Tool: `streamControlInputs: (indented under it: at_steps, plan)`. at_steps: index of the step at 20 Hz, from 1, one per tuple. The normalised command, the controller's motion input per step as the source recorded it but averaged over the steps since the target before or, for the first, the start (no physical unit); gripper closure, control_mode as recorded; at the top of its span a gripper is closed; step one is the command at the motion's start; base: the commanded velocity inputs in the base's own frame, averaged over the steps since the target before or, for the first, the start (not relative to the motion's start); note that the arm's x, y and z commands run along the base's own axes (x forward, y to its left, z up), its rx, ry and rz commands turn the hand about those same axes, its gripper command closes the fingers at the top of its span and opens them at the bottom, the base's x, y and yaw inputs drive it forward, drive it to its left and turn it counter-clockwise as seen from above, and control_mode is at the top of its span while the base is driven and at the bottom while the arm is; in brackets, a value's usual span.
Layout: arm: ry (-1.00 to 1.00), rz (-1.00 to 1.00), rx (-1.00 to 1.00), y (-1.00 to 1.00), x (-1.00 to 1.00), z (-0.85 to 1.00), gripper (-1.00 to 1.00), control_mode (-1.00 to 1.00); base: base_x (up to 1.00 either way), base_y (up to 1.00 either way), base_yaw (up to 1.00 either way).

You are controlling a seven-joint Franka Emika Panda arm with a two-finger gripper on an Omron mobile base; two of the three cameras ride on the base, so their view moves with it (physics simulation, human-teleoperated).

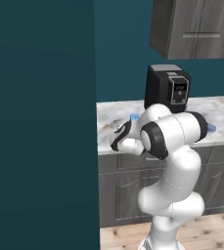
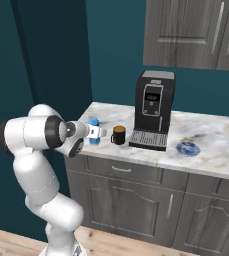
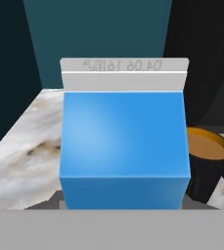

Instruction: Take a sugar cube from the saucer and place it inside the coffee. Then, grab milk from the fridge and place it next to the coffee on the counter to sweeten the coffee.

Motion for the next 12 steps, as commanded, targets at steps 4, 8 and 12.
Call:
streamControlInputs:
  at_steps: [4, 8, 12]
  plan:
    - [0.0, 0.0, 0.0, -0.04, 0.03, -0.05, 1.0, -1.0, 0.0, 0.0, 0.0]
    - [0.0, 0.0, 0.0, -0.36, 0.0, 0.0, 1.0, -1.0, 0.0, 0.0, 0.0]
    - [0.0, 0.01, 0.0, -0.42, 0.0, 0.0, 1.0, -1.0, 0.0, 0.0, 0.0]
